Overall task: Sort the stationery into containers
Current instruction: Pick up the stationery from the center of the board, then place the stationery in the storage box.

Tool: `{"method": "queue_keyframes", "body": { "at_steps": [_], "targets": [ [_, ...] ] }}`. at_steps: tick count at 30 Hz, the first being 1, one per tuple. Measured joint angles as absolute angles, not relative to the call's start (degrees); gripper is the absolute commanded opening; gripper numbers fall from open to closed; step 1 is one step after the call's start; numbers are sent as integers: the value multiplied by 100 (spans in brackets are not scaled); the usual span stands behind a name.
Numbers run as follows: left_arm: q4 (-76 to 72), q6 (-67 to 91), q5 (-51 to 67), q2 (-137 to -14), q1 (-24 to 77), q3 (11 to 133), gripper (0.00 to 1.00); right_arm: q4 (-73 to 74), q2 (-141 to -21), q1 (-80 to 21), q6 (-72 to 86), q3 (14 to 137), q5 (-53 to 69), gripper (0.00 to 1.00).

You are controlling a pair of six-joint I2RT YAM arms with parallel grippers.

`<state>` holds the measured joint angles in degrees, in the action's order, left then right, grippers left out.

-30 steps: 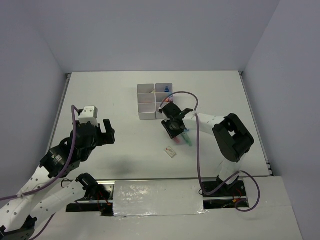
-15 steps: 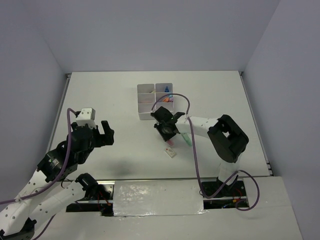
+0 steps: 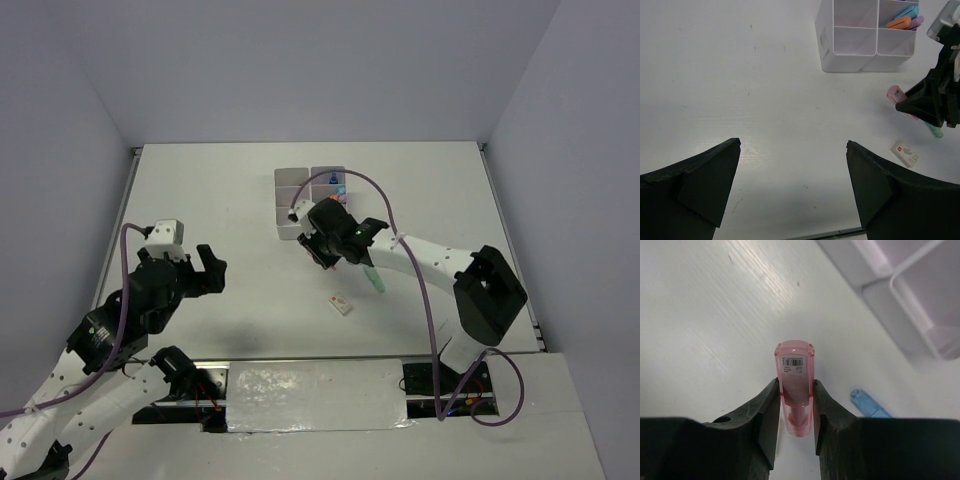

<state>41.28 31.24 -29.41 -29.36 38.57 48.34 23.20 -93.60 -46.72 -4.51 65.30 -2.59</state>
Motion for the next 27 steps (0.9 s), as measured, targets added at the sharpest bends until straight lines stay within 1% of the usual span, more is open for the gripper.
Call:
{"method": "queue_keyframes", "body": {
  "at_steps": [5, 7, 12, 16, 21, 24, 27],
  "targets": [
    [4029, 3098, -2864, -2836, 3839, 4821, 99, 2344, -9386, -4744, -1450, 7227, 51, 0],
    [3981, 3030, -2816, -2829, 3820, 4794, 99, 2370, -9592, -4772, -1863, 7686, 67, 0],
    [3933, 2980, -2652, -2829, 3780, 4724, 99, 2521, -10578, -4783, -2764, 9091, -290, 0],
    [3872, 2877, -2517, -2825, 3732, 4700, 99, 2749, -11290, -4783, -3264, 9804, -593, 1],
    [3828, 2836, -2370, -2788, 3632, 4672, 99, 2840, -11771, -4781, -3653, 9933, -1066, 2],
    [3782, 2814, -2296, -2788, 3564, 4670, 99, 2840, -11885, -4772, -3789, 9933, -1212, 9],
    [3734, 2731, -2206, -2788, 3503, 4670, 99, 2836, -11909, -4764, -3850, 9933, -1253, 12]
  ]
}}
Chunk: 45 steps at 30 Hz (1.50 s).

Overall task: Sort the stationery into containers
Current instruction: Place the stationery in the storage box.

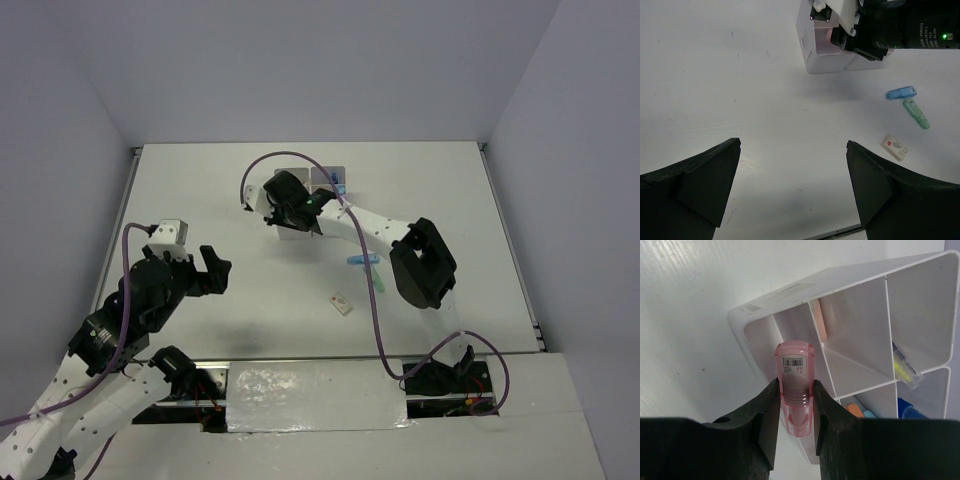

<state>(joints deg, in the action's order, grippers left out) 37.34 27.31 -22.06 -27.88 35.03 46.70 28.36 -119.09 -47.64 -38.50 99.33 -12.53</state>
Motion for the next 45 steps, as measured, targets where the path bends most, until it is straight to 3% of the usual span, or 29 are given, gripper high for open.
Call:
{"method": "queue_keyframes", "body": {
  "at_steps": [5, 21, 28, 44, 45],
  "targets": [
    [3682, 2679, -2049, -2788, 3420, 4659, 99, 2812, -11935, -4759, -3889, 9935, -1315, 23],
    [3575, 2561, -1806, -2788, 3343, 4648, 99, 2718, -12239, -4762, -3887, 10344, -1402, 26],
    [3559, 2552, -1741, -2788, 3339, 4648, 99, 2724, -12355, -4764, -3844, 10538, -1483, 44],
    [3553, 2545, -1658, -2801, 3308, 4648, 99, 2851, -12121, -4764, -3393, 10243, -1170, 49],
    [3553, 2543, -1658, -2801, 3306, 4648, 99, 2840, -11998, -4764, -3308, 10110, -1107, 53]
  ]
}}
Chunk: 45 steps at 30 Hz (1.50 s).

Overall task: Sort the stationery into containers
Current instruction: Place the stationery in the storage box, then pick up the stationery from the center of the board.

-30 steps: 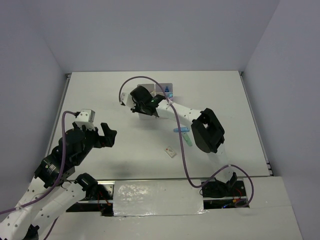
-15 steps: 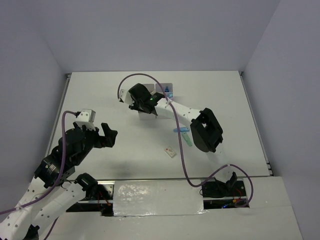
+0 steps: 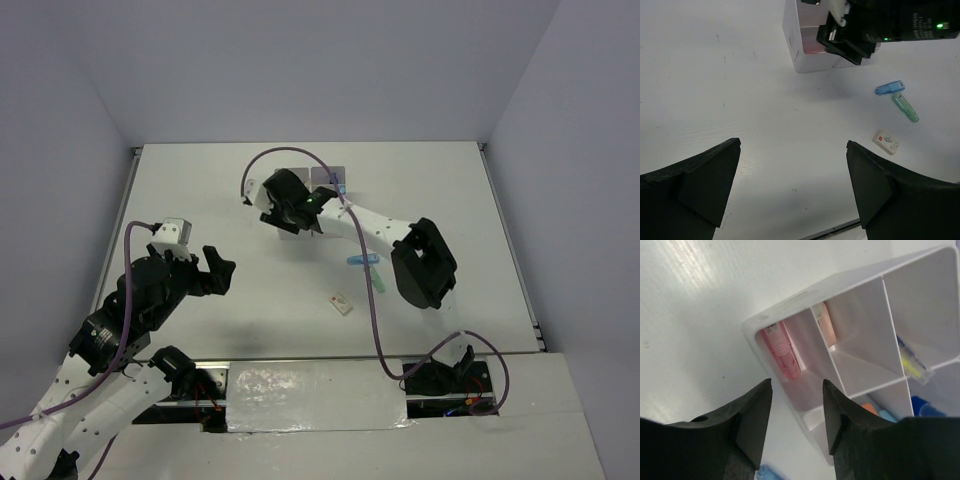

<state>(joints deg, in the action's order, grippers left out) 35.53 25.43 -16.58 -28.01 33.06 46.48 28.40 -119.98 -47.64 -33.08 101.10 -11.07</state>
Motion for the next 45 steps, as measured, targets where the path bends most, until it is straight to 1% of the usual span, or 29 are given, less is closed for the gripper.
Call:
{"method": "queue_keyframes", "body": {
  "at_steps": [1, 2, 4, 5, 7, 10, 12, 14, 17, 21, 30, 35, 39, 41, 42, 43, 45],
  "targets": [
    [3553, 2545, -1656, -2803, 3301, 4648, 99, 2834, -11839, -4764, -3203, 9985, -1059, 57],
    [3553, 2545, -1656, -2805, 3301, 4648, 99, 2829, -11627, -4759, -3081, 9815, -1007, 58],
    [3553, 2545, -1658, -2805, 3301, 4648, 99, 2641, -10995, -4727, -2716, 9303, -878, 67],
    [3553, 2545, -1658, -2803, 3301, 4648, 99, 2547, -10654, -4696, -2515, 9024, -805, 94],
    [3553, 2545, -1658, -2801, 3286, 4648, 99, 2259, -9756, -4587, -1955, 8309, -722, 98],
    [3553, 2547, -1662, -2797, 3275, 4648, 99, 2123, -8567, -4204, -1028, 7395, -668, 98],
    [3553, 2550, -1662, -2794, 3273, 4648, 99, 2158, -8042, -3826, -419, 6886, -679, 96],
    [3555, 2550, -1662, -2794, 3273, 4648, 99, 2338, -7878, -3470, 54, 6532, -698, 94],
    [3553, 2550, -1660, -2801, 3273, 4648, 99, 2681, -8009, -3055, 565, 5964, -814, 91],
    [3553, 2550, -1658, -2808, 3273, 4648, 99, 3247, -8119, -2987, 860, 5345, -814, 90],
    [3551, 2550, -1656, -2915, 3271, 4648, 99, 3352, -8350, -3024, 1002, 5304, -519, 85],
    [3553, 2550, -1653, -3011, 3271, 4648, 99, 3339, -8757, -3035, 980, 5301, -504, 78],
    [3551, 2547, -1629, -3041, 3271, 4648, 99, 3295, -9050, -3035, 954, 5317, -543, 74],
    [3551, 2547, -1619, -3041, 3271, 4648, 99, 3249, -9262, -3037, 943, 5345, -537, 65],
    [3551, 2547, -1616, -3044, 3271, 4648, 99, 3229, -9354, -3041, 943, 5358, -537, 59],
    [3551, 2547, -1614, -3048, 3269, 4648, 99, 3212, -9459, -3046, 947, 5389, -502, 57],
    [3551, 2545, -1610, -3061, 3269, 4648, 99, 3103, -9520, -3100, 958, 5448, -510, 46]
  ]
}}
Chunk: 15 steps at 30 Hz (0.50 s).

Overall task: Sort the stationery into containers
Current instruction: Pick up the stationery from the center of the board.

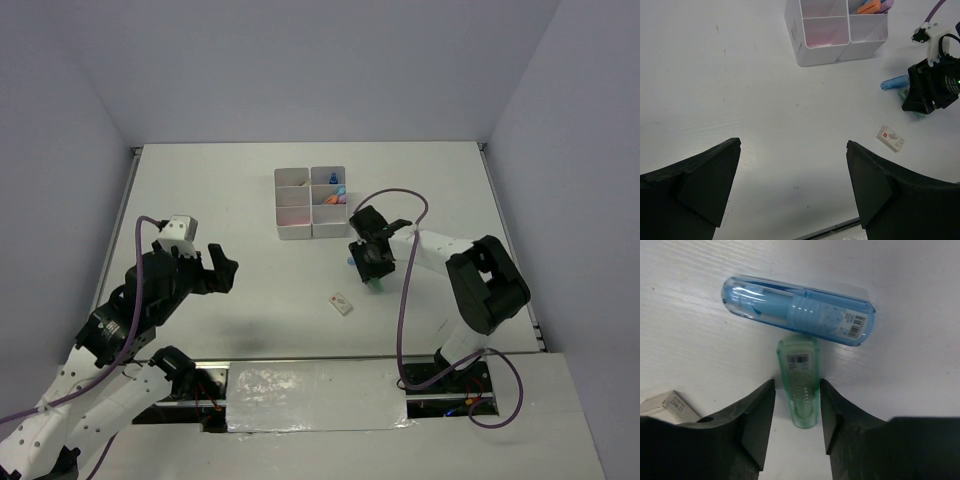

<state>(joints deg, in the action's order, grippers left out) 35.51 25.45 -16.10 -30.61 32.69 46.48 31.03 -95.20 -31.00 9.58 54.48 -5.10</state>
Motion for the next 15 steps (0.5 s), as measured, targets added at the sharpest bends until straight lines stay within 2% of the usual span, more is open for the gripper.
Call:
{"method": "queue_keyframes", "body": {
  "at_steps": [1, 3, 5, 11, 15],
  "targets": [
    [3551, 2545, -1603, -3068, 3269, 4648, 99, 3072, -9564, -3142, 963, 5476, -508, 42],
    [3551, 2545, -1590, -3068, 3269, 4648, 99, 3074, -9644, -3240, 947, 5564, -506, 26],
    [3548, 2545, -1575, -3068, 3269, 4648, 99, 3024, -9677, -3336, 945, 5612, -510, 17],
    [3548, 2545, -1573, -3050, 3269, 4646, 99, 2987, -9559, -3671, 884, 5586, -298, 4],
    [3548, 2545, -1573, -3048, 3269, 4646, 99, 3065, -9255, -3970, 617, 5723, -279, 2]
  ]
}}
